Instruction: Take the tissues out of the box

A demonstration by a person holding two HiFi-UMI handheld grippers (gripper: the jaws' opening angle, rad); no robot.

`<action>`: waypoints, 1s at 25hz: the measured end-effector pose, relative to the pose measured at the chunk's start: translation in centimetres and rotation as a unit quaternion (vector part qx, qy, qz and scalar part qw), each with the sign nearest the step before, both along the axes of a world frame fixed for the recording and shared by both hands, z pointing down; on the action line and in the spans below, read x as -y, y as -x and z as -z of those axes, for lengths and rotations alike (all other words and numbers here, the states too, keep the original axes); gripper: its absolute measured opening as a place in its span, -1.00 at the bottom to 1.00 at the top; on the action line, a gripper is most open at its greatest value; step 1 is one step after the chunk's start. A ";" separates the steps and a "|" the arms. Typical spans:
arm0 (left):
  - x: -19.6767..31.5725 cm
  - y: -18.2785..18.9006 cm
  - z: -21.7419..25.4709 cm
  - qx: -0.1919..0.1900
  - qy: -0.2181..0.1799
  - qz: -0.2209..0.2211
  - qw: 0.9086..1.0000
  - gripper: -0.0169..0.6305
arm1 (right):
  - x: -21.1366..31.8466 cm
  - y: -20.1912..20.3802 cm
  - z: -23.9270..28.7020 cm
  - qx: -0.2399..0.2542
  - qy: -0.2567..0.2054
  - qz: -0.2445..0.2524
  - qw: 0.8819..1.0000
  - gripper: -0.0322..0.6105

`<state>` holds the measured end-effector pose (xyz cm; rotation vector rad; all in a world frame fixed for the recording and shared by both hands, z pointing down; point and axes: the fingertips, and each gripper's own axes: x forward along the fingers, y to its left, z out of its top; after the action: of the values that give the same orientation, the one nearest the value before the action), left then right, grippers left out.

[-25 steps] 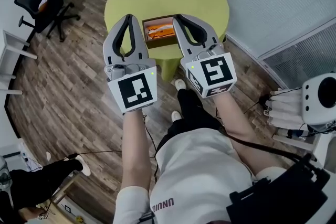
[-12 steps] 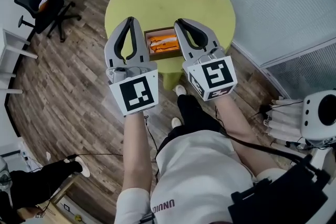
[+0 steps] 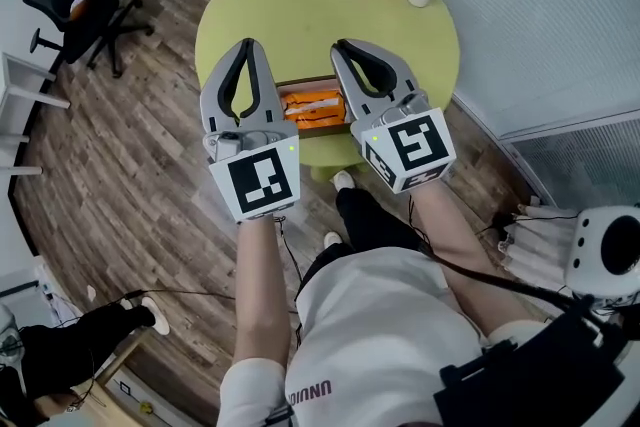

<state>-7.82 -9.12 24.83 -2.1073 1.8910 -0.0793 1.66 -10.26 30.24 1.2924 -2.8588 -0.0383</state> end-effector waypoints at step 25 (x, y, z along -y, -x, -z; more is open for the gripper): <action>5.4 4.2 -4.0 -0.006 0.069 0.082 0.994 -0.91 | 5.9 2.1 -7.3 -0.071 0.079 0.117 0.987 -0.68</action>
<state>-12.00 -14.47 28.88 -2.0379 2.1189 -0.2413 -0.39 -16.17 37.52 0.8859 -2.8083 0.0918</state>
